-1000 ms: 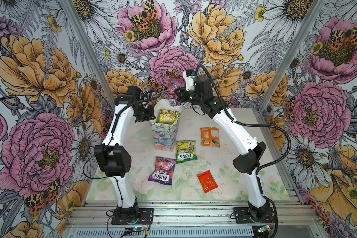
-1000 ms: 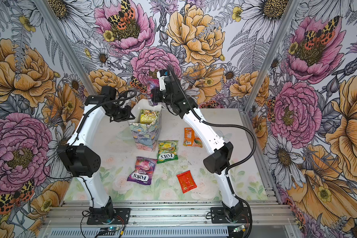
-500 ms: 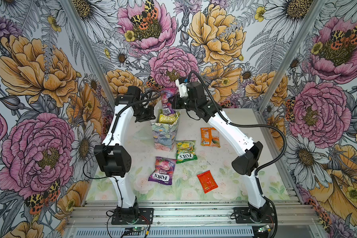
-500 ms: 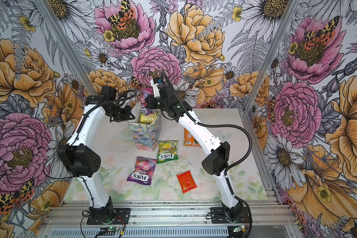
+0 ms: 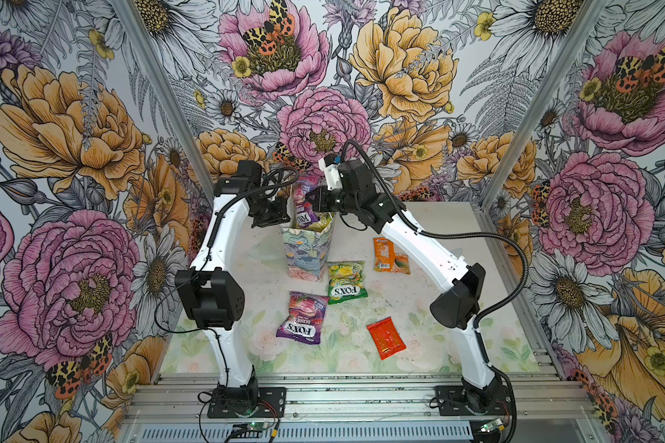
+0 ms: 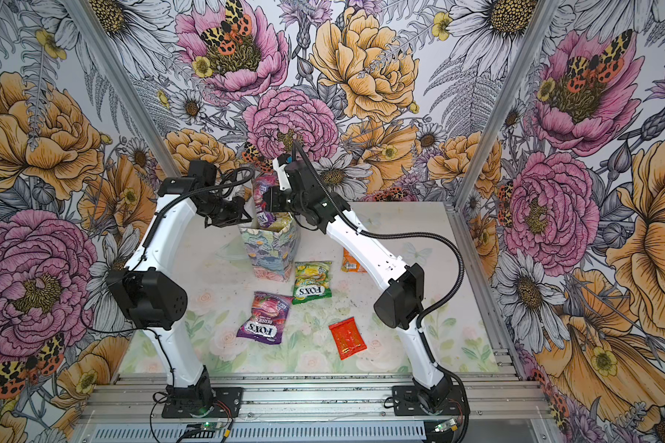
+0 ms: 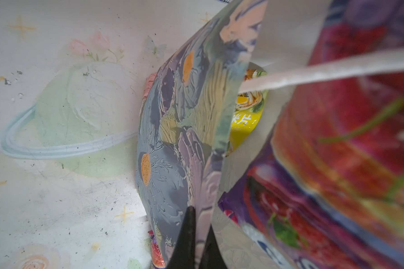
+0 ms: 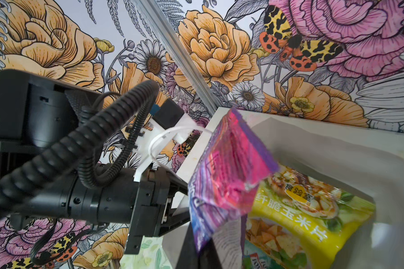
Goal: Place the snacks into the paper bag
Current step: Place the snack in the paper bag.
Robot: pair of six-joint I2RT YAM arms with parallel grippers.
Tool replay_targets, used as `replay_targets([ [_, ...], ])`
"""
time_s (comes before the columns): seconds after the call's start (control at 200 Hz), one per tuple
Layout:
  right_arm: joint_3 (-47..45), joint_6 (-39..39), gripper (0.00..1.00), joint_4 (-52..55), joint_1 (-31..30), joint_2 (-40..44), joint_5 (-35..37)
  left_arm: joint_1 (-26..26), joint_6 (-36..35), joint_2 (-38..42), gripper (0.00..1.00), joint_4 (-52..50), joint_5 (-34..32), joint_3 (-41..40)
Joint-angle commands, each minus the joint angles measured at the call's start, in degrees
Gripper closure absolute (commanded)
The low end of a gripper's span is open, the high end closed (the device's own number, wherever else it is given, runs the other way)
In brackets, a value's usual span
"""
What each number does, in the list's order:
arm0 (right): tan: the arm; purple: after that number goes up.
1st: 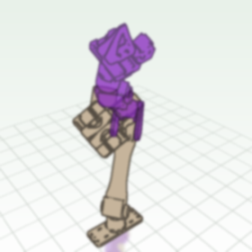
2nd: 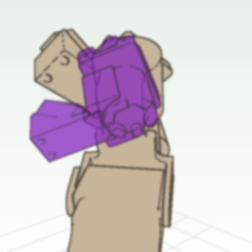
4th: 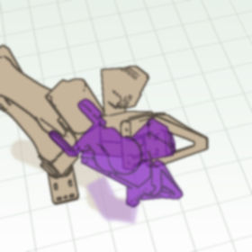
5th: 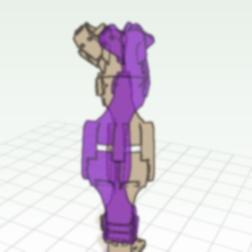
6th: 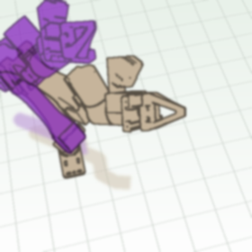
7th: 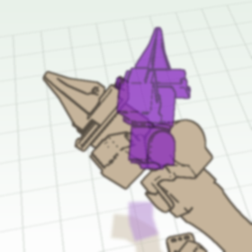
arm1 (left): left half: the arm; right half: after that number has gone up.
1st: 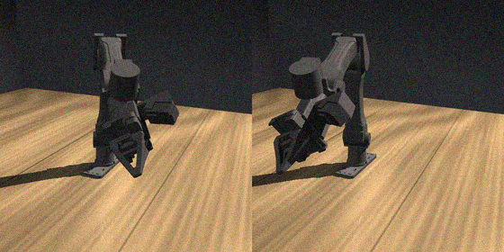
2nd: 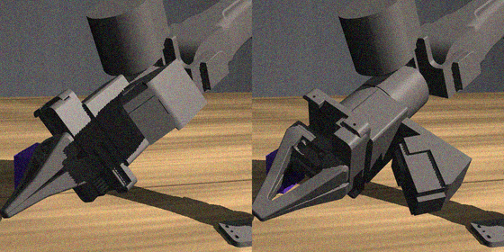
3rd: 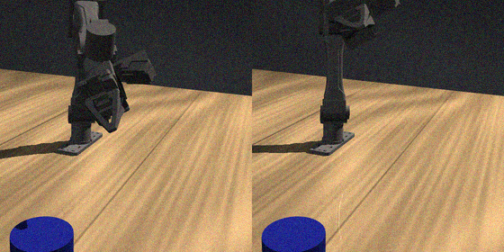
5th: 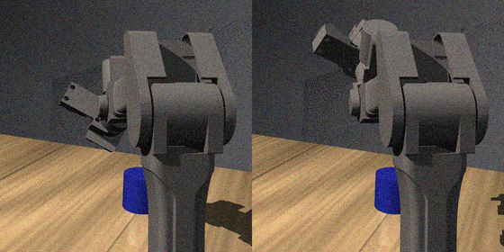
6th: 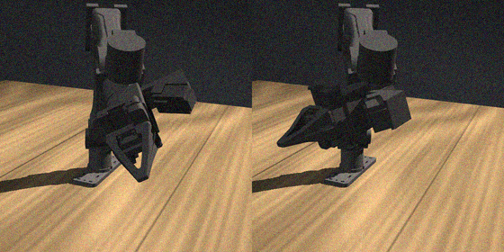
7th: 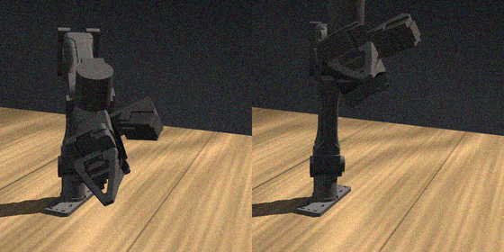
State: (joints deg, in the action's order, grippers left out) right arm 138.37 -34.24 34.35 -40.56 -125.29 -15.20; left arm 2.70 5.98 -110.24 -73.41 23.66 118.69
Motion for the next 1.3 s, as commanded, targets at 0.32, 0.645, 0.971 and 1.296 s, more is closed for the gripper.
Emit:
replay_targets([
  [0.32,-5.8,-2.6,1.00,-7.1,-0.1,3.4,1.6,-0.7,0.1,2.3,1.00,1.5,2.1,-0.5],
  [0.645,-6.8,-2.9,0.96,-7.2,1.8,3.4,4.5,-0.7,0.1,2.4,1.00,1.5,2.0,-0.6],
  [0.971,-7.2,-0.2,0.30,-7.2,2.5,6.5,7.2,-0.8,0.0,2.3,1.00,1.5,1.9,-0.6],
  [1.296,-9.0,5.4,0.18,-7.1,1.4,11.0,8.5,-0.8,0.1,2.2,1.00,1.5,1.9,-0.6],
])
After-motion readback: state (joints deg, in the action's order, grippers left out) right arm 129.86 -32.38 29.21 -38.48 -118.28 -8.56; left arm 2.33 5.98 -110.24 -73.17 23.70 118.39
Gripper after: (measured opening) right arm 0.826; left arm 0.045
